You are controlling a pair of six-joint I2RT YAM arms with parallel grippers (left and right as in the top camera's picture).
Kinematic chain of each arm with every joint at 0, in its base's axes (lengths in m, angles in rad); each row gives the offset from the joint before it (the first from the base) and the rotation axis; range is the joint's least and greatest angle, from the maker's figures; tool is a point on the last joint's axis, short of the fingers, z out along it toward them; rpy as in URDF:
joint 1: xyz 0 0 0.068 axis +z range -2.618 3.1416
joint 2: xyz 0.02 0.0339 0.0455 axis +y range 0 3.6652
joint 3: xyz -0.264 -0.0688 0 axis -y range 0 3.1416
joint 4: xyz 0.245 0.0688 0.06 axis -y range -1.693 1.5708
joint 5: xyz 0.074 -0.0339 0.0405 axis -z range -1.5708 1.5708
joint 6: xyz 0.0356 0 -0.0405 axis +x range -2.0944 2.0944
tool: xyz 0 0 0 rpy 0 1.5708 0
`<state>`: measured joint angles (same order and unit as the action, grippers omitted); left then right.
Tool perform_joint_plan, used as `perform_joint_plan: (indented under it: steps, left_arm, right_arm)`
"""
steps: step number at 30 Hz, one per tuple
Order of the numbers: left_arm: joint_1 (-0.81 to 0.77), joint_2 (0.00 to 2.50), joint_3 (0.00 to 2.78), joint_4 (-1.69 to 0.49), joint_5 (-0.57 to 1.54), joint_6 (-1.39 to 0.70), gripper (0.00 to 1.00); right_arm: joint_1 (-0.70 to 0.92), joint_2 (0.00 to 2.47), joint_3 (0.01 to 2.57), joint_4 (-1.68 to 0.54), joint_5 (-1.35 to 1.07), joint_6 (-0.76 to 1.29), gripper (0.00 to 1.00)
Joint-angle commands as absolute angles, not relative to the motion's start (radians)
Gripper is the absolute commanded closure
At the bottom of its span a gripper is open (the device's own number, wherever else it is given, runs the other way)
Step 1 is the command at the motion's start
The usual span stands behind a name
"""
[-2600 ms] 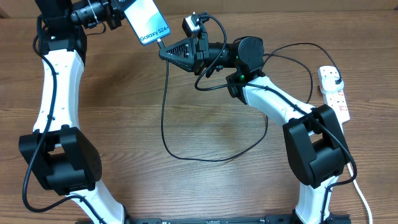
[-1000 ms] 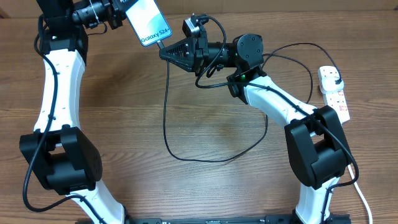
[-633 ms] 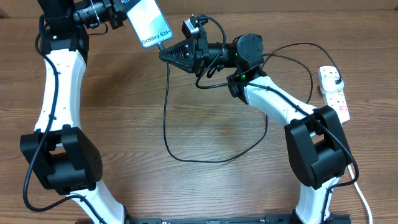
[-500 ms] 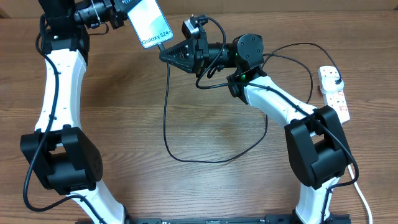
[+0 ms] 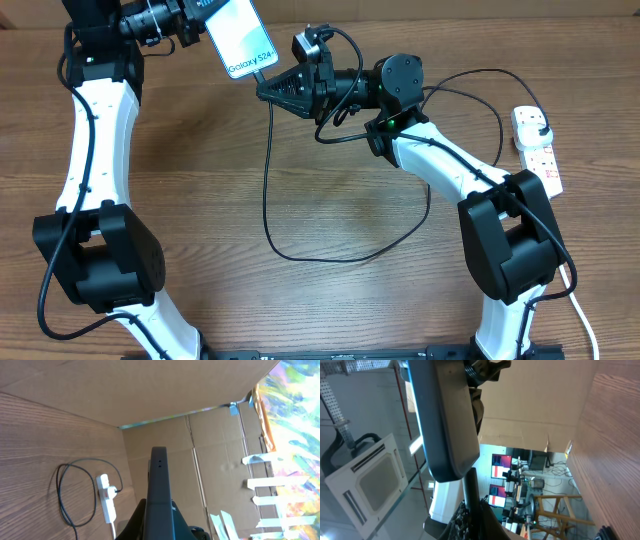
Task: Plug charger to phone and switch on socket
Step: 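Push the plug into the phone's port with the right gripper, then open the right gripper and withdraw it from the plugged cable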
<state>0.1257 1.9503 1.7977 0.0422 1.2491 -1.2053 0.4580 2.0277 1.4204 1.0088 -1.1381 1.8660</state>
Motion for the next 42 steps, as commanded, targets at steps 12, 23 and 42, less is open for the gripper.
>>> perform_joint_plan:
  steps: [12,23,42]
  left_arm:
    - [0.114,1.926,1.81,0.033,1.365,-1.235,0.96]
    - [0.15,1.926,1.81,0.03,1.401,-1.23,0.96]
    - [0.176,1.926,1.81,0.023,1.411,-1.23,0.96]
  right_arm:
    - [0.437,2.008,1.435,0.989,-1.068,1.862,0.11]
    - [0.407,2.008,1.435,0.989,-1.117,1.851,0.0]
    - [0.272,2.008,1.433,0.055,-1.157,1.163,0.0]
